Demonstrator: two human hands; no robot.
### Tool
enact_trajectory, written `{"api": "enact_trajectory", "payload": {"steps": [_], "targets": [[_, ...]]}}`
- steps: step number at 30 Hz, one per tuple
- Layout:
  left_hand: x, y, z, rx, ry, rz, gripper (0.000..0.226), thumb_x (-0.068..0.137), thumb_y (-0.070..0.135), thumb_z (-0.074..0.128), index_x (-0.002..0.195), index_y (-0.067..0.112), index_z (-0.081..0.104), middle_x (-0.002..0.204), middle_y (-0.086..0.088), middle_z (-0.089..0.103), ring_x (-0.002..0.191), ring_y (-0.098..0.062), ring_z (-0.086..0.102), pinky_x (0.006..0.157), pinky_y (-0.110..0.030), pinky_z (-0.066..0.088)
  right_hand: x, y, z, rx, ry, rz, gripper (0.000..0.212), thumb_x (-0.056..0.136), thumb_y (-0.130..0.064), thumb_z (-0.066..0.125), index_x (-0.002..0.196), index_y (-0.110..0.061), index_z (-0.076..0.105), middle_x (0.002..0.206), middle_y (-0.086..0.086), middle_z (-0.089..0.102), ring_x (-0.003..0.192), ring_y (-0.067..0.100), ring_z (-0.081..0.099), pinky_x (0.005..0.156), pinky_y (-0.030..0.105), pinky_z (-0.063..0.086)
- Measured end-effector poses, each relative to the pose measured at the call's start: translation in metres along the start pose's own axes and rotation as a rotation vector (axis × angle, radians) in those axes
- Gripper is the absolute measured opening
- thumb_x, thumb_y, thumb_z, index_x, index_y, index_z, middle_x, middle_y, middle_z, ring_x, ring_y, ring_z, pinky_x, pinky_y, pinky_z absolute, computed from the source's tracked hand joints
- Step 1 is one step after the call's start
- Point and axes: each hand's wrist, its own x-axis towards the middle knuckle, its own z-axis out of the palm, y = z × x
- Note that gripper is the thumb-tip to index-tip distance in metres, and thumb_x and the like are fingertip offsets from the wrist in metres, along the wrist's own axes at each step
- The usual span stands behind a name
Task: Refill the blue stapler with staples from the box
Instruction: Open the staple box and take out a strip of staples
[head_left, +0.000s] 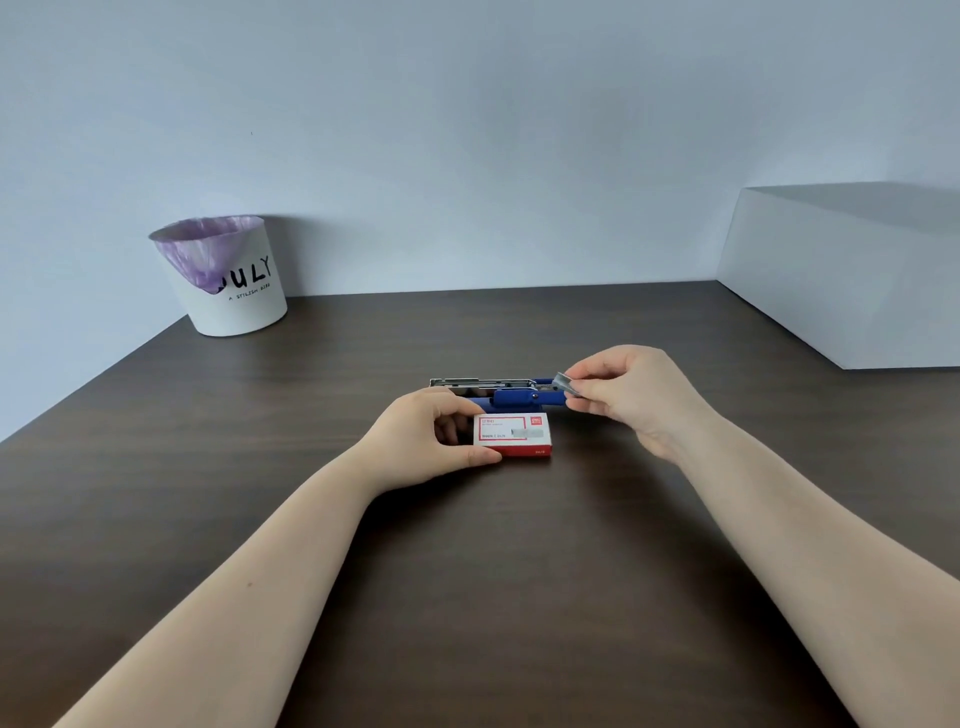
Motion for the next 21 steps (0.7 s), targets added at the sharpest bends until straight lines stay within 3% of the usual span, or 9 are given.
{"api": "enact_trajectory", "payload": {"steps": [5,12,17,21], "targets": [[0.0,-0.001,0.0,-0.002,0.003,0.006,0.044,0.064,0.041,0.08,0.103,0.026,0.068,0.075,0.015,0.056,0.064,0.005,0.052,0.061,-0.003,0.039,-0.002,-0.004,0.001,0.341,-0.039,0.075,0.026,0.086,0.016,0.051,0.084,-0.002,0.069,0.1,0.017,0.067,0.086,0.023,0.067,0.064,0.02,0.06],[0.001,-0.001,0.0,-0.002,0.004,0.012,0.042,0.063,0.042,0.08,0.102,0.029,0.069,0.074,0.015,0.055,0.067,0.001,0.052,0.063,-0.008,0.041,-0.006,-0.011,0.002,0.778,-0.022,0.202,0.031,0.087,0.02,0.038,0.093,0.008,0.066,0.096,0.018,0.067,0.091,0.022,0.067,0.066,0.021,0.061],[0.001,-0.001,0.0,0.003,0.007,0.019,0.042,0.064,0.043,0.079,0.101,0.029,0.068,0.073,0.016,0.054,0.068,0.002,0.052,0.064,-0.008,0.041,-0.005,-0.015,0.004,0.842,0.08,0.213,0.028,0.086,0.02,0.039,0.094,0.01,0.064,0.1,0.019,0.066,0.091,0.024,0.067,0.061,0.023,0.061],[0.0,-0.001,0.0,-0.006,0.021,0.029,0.042,0.064,0.042,0.079,0.102,0.029,0.068,0.074,0.015,0.054,0.07,0.002,0.051,0.065,-0.008,0.042,-0.004,-0.017,0.002,0.898,0.149,0.228,0.032,0.083,0.02,0.036,0.101,0.009,0.06,0.105,0.021,0.063,0.095,0.029,0.064,0.066,0.029,0.062]]}}
